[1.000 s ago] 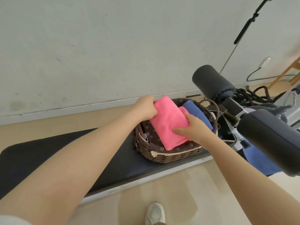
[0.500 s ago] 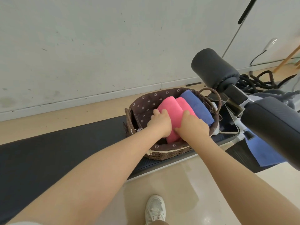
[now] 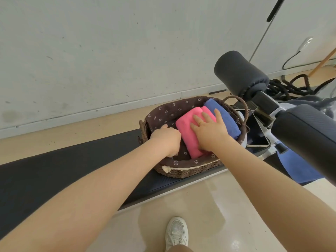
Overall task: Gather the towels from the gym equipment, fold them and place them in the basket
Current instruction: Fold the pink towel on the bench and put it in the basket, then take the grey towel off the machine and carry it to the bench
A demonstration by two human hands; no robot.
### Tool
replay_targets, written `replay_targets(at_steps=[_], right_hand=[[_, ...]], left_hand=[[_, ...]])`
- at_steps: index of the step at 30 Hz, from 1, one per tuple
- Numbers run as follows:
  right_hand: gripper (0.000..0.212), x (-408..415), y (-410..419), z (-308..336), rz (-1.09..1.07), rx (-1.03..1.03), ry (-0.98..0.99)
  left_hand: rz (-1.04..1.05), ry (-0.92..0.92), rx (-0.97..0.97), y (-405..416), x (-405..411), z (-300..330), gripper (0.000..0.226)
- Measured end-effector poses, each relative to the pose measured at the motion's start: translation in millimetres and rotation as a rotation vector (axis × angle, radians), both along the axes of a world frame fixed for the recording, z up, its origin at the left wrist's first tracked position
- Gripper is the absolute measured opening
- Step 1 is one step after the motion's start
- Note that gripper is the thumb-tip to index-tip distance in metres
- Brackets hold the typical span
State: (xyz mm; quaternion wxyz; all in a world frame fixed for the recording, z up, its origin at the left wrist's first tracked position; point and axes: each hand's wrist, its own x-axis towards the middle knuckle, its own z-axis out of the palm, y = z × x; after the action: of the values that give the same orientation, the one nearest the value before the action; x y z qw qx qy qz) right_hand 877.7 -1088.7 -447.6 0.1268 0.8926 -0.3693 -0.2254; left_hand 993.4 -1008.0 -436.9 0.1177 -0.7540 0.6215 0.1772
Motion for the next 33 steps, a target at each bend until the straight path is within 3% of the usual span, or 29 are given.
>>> replay_targets(at_steps=[4,6,9,11,13,18,24,33], right_hand=[[0.087,8,3,-11,-0.072,-0.059,0.026],[0.076,6,9,-6,-0.076,-0.01,-0.065],[0.047,-9,29,13,-0.13,0.061,-0.436],[0.04,-25,47,23,-0.174,0.045,-0.686],[0.035,-42,68,32,-0.176,0.035,-0.806],[0.026,-79,130,50,-0.121,-0.006,-0.902],[0.027,-122,201,44,-0.207,-0.008,-0.882],[0.028,-218,201,16,-0.474,-0.032,-0.955]], left_hand=[[0.035,0.078,-0.194,13,1,7,0.04],[0.042,0.14,-0.333,21,-3,13,0.037],[0.046,0.222,-0.462,39,-8,23,0.034],[0.06,0.28,-0.494,55,-10,29,0.037],[0.061,0.32,-0.5,74,-15,35,0.039],[0.045,0.384,-0.516,129,-35,44,0.037],[0.026,0.492,-0.536,179,-65,42,0.035],[-0.118,0.585,-0.427,153,-161,17,0.034]])
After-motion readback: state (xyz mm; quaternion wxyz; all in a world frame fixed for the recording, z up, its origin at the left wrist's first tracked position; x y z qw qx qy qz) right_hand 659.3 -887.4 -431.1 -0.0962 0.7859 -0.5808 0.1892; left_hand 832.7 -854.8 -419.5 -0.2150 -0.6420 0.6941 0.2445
